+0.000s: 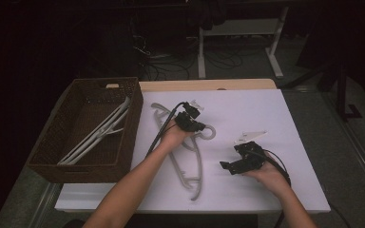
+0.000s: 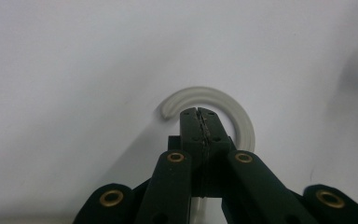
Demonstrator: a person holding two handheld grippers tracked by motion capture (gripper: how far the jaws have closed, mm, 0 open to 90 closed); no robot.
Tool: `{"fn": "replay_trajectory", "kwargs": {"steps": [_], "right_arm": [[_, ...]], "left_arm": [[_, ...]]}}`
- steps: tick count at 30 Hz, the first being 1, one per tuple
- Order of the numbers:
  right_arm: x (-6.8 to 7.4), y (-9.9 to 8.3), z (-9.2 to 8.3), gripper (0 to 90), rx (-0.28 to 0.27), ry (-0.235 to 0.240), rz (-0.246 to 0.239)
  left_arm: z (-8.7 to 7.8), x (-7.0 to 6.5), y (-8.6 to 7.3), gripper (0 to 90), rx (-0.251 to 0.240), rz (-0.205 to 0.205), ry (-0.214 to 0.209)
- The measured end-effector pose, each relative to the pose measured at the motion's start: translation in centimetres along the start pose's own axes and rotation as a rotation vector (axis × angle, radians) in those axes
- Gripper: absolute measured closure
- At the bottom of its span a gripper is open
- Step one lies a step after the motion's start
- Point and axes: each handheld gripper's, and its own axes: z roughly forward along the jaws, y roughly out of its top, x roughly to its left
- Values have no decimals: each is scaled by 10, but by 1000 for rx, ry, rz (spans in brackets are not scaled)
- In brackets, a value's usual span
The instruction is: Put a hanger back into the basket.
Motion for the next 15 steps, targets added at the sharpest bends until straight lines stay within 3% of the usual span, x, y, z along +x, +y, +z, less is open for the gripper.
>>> {"fn": "replay_trajectory", "kwargs": {"steps": [5,15], "right_arm": [[-10,-2,-5,113,-26,-31,24],[-18,-2,-14,90,-53,-59,44]], "left_arm": [[18,-7,3,898,32,19,-3],[29,-25,11,899,18,50,-58]]}}
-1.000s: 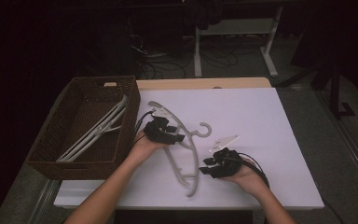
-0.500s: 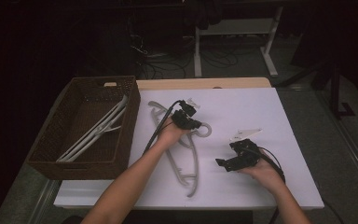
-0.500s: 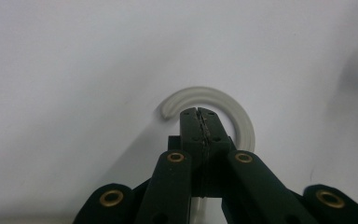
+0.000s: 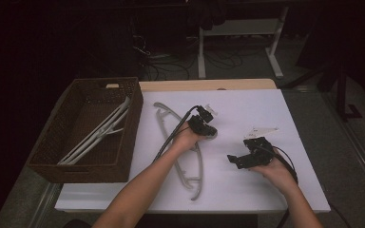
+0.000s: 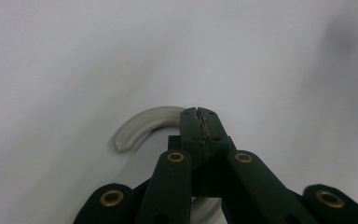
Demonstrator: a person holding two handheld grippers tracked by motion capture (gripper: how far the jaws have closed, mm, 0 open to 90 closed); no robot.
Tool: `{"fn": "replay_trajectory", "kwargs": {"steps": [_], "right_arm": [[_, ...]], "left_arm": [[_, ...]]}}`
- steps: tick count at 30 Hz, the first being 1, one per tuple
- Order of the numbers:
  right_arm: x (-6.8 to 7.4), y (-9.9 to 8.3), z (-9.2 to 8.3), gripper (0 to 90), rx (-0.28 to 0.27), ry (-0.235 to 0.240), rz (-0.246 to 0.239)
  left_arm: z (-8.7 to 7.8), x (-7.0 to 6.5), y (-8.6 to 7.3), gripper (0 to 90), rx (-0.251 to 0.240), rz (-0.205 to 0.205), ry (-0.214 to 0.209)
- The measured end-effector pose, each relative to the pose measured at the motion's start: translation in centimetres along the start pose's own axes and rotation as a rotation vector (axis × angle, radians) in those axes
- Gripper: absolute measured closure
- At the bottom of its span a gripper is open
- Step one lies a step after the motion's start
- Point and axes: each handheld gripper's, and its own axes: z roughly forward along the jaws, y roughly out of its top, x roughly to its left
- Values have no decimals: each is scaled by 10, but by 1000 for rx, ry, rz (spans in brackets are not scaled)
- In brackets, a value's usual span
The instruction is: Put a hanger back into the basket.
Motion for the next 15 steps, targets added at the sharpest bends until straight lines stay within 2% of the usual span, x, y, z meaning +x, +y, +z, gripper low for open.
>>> {"fn": "replay_trajectory", "kwargs": {"steps": [6,10,13,15], "right_arm": [[-6,-1,-5,70,-11,-10,14],[-6,-3,-7,51,-7,-3,7],[-7,-4,-9,48,-6,-3,2],[-8,-5,-9,46,-6,-2,1]], "left_arm": [[10,-24,7,899,8,42,-67],[14,-41,10,899,21,71,-126],[14,-46,10,898,34,79,-137],[8,-44,9,832,23,63,-110]]}}
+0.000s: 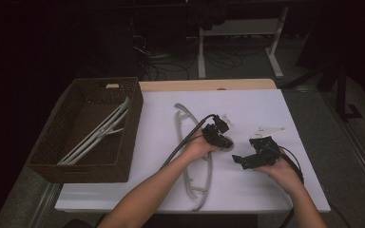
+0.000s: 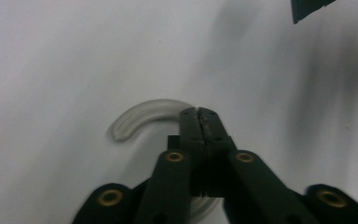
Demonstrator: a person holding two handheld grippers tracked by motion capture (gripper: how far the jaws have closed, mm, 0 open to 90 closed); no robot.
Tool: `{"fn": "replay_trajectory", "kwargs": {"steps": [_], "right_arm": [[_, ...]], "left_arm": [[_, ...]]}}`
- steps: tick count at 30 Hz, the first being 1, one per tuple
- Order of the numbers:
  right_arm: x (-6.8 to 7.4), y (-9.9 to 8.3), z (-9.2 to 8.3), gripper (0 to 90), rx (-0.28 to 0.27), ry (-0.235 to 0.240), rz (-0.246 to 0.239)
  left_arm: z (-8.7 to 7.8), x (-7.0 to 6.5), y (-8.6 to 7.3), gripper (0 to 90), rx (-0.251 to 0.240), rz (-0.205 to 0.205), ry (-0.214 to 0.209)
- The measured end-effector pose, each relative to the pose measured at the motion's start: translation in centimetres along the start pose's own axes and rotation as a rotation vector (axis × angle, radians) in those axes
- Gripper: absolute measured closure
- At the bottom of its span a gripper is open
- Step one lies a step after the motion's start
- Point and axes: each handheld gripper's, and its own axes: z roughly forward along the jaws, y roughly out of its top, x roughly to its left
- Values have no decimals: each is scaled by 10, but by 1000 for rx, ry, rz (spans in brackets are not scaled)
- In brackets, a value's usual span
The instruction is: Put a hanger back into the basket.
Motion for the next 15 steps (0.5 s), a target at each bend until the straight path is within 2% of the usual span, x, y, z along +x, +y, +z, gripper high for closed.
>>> {"fn": "replay_trajectory", "kwargs": {"steps": [3,5,7,8,11,13,14,15], "right_arm": [[0,-1,0,46,0,-1,1],[0,-1,0,46,3,-2,3],[0,-1,0,46,4,-4,1],[0,-1,1,46,5,-4,2],[1,0,1,46,6,-4,-1],[1,0,2,46,11,-5,1],[1,0,2,46,13,-5,0],[2,0,2,46,13,-5,-1]], "left_arm": [[-20,10,-5,718,-39,-45,68],[-38,20,-10,647,-52,-74,139],[-55,33,-18,592,-60,-125,196],[-65,41,-23,579,-68,-157,230],[-84,58,-35,535,-82,-217,303],[-94,71,-43,512,-84,-251,354],[-99,79,-48,503,-86,-281,378],[-101,83,-51,492,-82,-299,388]]}}
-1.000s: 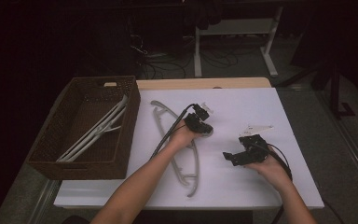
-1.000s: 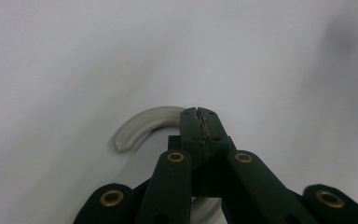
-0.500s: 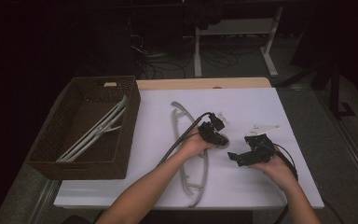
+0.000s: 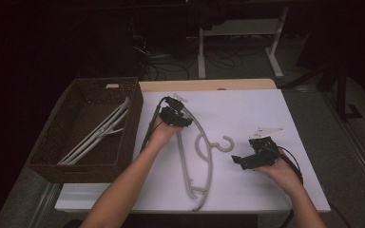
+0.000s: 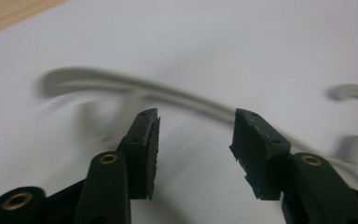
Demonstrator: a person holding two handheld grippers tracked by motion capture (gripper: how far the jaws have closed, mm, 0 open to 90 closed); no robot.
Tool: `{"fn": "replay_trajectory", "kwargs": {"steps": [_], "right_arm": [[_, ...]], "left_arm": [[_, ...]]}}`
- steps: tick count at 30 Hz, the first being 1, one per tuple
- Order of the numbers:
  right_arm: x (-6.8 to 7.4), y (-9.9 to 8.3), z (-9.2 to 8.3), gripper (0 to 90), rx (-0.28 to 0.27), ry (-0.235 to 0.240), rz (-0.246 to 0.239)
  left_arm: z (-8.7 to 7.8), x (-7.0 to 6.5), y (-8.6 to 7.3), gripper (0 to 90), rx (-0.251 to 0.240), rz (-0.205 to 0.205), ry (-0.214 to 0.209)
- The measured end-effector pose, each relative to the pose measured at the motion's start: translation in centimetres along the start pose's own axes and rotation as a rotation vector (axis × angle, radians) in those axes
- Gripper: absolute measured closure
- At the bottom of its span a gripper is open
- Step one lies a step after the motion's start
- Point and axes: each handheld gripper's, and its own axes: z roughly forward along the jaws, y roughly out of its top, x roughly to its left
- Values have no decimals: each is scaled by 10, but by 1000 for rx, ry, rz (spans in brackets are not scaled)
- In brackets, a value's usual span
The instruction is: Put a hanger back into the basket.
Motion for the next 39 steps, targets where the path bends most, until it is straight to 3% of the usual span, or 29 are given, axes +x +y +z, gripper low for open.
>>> {"fn": "replay_trajectory", "kwargs": {"steps": [2,5,9,15,21,28,36,39], "right_arm": [[0,0,0,46,1,-1,-4],[0,0,1,46,3,-3,-3],[-1,-1,1,46,4,-5,-3],[0,-1,2,46,7,-6,-5],[0,-1,2,46,10,-6,-9],[-1,-1,3,46,9,-5,-6],[-1,-1,2,46,6,-5,-5],[-1,-1,2,46,7,-5,-5]], "left_arm": [[1,12,-4,471,11,-33,27],[7,23,-8,447,25,-66,30],[14,25,-10,413,34,-76,26],[27,22,-11,401,56,-71,59],[37,24,-9,475,60,-72,79],[43,24,1,501,87,-63,87],[45,29,4,638,89,-49,68],[46,27,5,668,83,-38,40]]}}
